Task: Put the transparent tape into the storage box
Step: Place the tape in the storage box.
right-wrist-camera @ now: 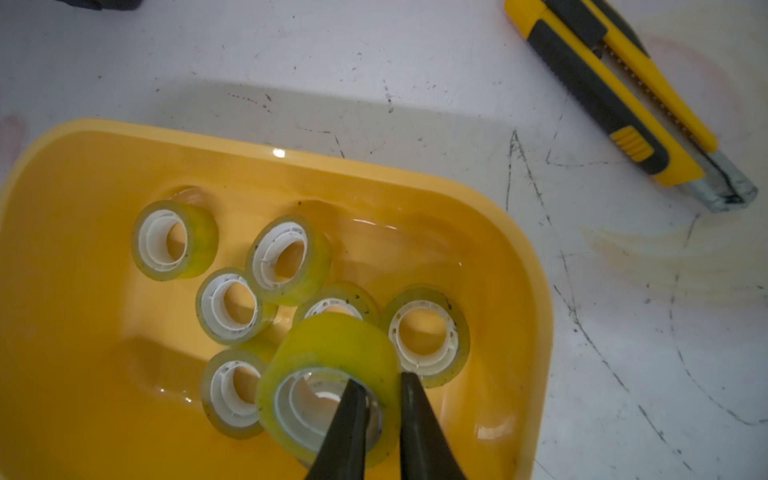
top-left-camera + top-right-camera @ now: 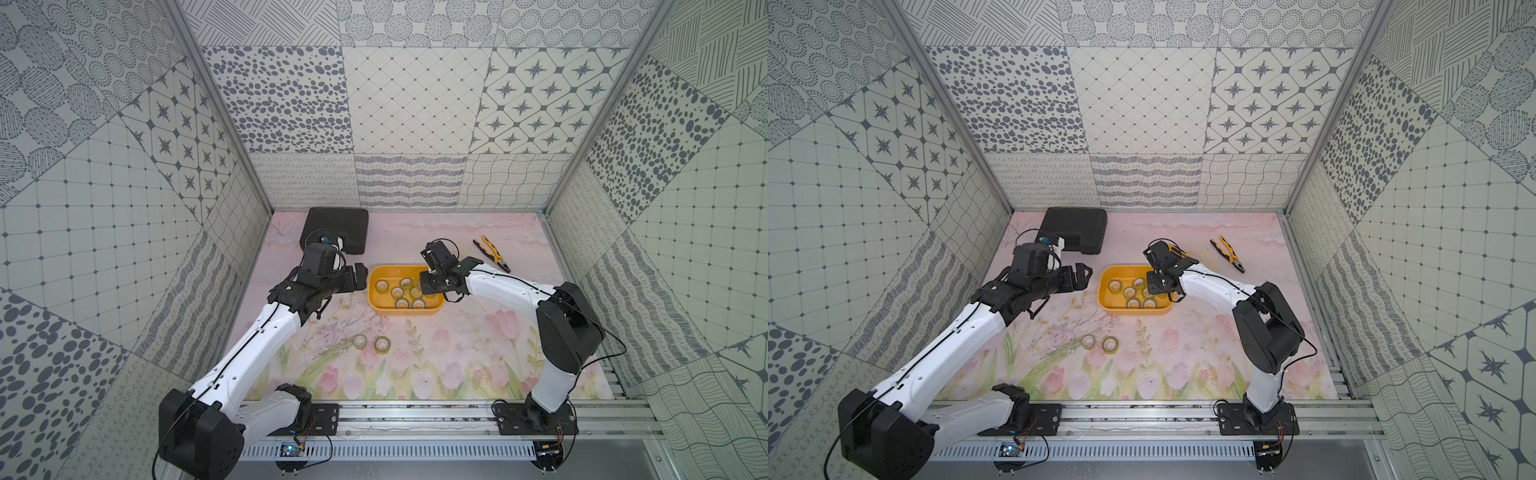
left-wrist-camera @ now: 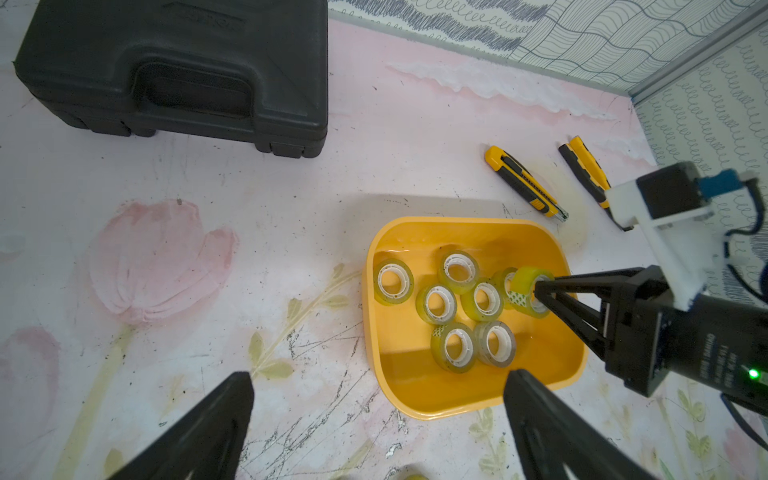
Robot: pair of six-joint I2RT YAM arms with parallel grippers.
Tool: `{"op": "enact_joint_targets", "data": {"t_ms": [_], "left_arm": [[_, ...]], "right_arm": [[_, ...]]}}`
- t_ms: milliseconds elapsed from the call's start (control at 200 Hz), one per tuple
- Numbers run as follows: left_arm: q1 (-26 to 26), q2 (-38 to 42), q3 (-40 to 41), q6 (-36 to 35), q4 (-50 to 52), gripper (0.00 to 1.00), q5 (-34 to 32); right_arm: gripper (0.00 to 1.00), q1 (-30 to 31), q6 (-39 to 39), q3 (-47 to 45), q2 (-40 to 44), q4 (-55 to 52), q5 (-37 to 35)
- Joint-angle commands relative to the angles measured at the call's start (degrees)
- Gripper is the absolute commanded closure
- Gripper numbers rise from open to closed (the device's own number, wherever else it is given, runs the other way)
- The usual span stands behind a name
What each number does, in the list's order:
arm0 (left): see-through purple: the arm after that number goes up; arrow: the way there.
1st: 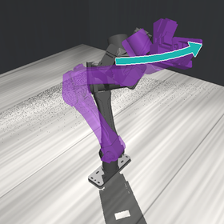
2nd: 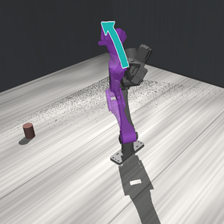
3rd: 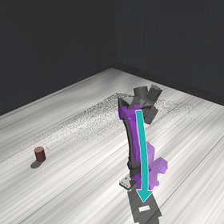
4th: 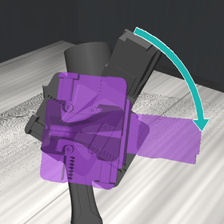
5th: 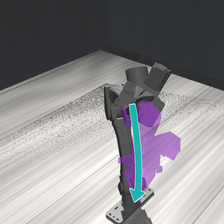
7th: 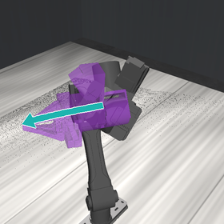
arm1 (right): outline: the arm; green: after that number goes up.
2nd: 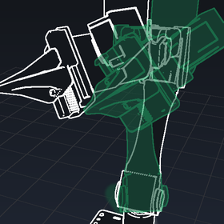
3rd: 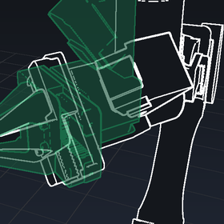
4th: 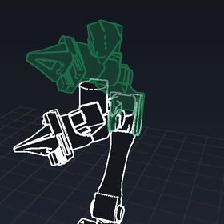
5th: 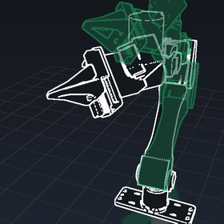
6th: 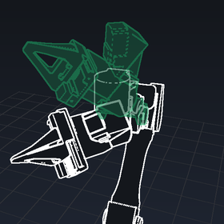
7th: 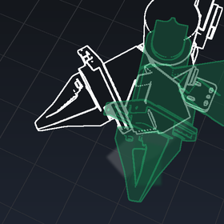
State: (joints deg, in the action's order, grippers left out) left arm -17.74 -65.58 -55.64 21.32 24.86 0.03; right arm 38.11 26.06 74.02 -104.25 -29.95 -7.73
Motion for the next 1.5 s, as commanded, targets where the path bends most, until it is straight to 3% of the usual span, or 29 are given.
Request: {"op": "enact_joint_targets", "data": {"t_ms": [0, 525, 790, 1051, 1496], "left_arm": [[-0.3, 0.4, -0.1, 0.1, -0.6, 0.01, 1.9], [-0.3, 0.6, 0.0, 0.2, -0.6, 0.01, 2.8], [-0.3, 0.4, -0.1, 0.2, -0.7, 0.01, 2.8], [-0.3, -0.4, 0.0, 0.1, -0.5, 0.01, 1.8], [-1.1, -0.5, 2.1, 1.0, -3.1, 0.01, -0.7]], "right_arm": [[0.94, -0.8, -1.4, 2.9, -3.5, 0.8, -1.2], [0.90, -1.4, 0.6, 11.8, -13.9, 0.9, 3.5], [0.60, -1.5, 0.8, 10.0, -13.4, 0.9, 3.3], [0.51, -1.4, 0.5, 2.4, -2.4, 1.4, 2.8], [0.49, 1.9, 3.3, -18.0, 22.0, 10.1, 11.9]]}}
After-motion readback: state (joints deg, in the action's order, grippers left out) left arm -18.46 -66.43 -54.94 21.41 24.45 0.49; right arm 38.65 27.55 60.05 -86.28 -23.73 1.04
